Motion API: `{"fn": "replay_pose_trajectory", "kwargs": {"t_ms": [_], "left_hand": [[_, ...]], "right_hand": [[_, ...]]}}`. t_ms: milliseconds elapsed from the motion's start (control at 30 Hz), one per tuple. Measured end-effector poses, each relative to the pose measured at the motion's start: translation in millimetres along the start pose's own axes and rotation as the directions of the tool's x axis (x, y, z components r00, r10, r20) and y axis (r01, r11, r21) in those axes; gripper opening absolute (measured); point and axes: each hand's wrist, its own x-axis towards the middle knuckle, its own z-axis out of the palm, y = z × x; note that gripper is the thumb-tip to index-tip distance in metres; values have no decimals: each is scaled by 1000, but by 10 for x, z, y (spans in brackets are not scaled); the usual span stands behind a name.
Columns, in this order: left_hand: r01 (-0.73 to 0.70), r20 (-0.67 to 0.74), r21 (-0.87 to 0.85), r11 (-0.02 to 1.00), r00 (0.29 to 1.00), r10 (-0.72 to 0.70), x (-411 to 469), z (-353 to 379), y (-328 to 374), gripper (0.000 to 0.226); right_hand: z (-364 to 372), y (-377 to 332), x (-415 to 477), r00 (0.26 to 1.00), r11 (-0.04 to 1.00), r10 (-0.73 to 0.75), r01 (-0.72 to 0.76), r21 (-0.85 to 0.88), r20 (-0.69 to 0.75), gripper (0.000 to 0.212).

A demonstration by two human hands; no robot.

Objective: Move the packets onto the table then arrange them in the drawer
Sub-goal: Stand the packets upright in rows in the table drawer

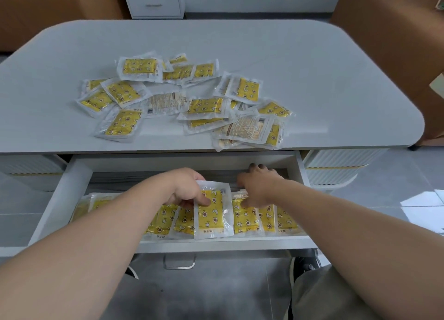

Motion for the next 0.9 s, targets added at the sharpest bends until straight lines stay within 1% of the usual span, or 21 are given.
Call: {"fn": "replay_pose_trajectory", "kwargs": {"t_ms": [100, 133, 167, 200, 267, 300, 367, 433, 533, 600, 667, 700, 733, 767, 833, 900], "left_hand": [[3, -6, 31, 1000, 1000, -3, 91, 43, -33, 31], [-8, -15, 71, 997, 1000, 9, 120, 64, -36, 35], [-28, -34, 162, 986, 999, 34, 145, 80, -39, 41], [-46, -64, 297, 954, 996, 68, 164, 96, -39, 45], [-60, -130, 566, 822, 978, 161, 167, 150, -38, 47], [-59, -144, 648, 760, 969, 199, 175, 177, -49, 47], [-41, -160, 730, 682, 960, 229, 193, 221, -86, 51], [-11, -179, 779, 627, 954, 239, 188, 241, -104, 58], [10, -207, 836, 549, 932, 298, 138, 269, -88, 62], [30, -221, 866, 499, 919, 328, 96, 301, -77, 71], [64, -236, 890, 452, 912, 335, 32, 339, -38, 77], [80, -241, 898, 432, 912, 331, -11, 356, -1, 77], [92, -246, 899, 428, 915, 321, -68, 366, 53, 73], [97, -254, 890, 446, 918, 306, -135, 360, 116, 67], [86, -262, 859, 505, 921, 289, -301, 294, 253, 53], [51, -267, 828, 558, 912, 313, -491, 182, 371, 45]], "right_hand": [[-98, 34, -54, 1000, 1000, -6, 6, 7, 23, 54], [-133, 43, -72, 1000, 1000, -6, 6, 11, 26, 49], [-168, 49, -90, 1000, 1000, -6, 6, 15, 28, 43], [-198, 51, -105, 1000, 1000, -6, 5, 20, 28, 37], [-250, 46, -141, 1000, 1000, -9, 9, 27, 10, 27], [-274, 40, -162, 1000, 999, -14, 14, 30, -5, 24], [-312, 27, -208, 999, 999, -25, 27, 43, -30, 23], [-335, 20, -248, 998, 998, -37, 40, 51, -52, 23], [-376, 15, -302, 997, 997, -39, 44, 69, -69, 25], [-411, 11, -340, 996, 995, -37, 43, 87, -77, 28], [-443, 7, -371, 996, 995, -34, 42, 93, -87, 29], [-455, 3, -385, 995, 995, -32, 41, 93, -91, 29], [-462, -4, -395, 995, 995, -32, 41, 93, -96, 27], [-470, -15, -406, 994, 995, -33, 42, 92, -101, 27], [-489, -45, -433, 992, 996, -37, 47, 82, -117, 25], [-511, -77, -457, 989, 996, -31, 43, 82, -146, 24]]}}
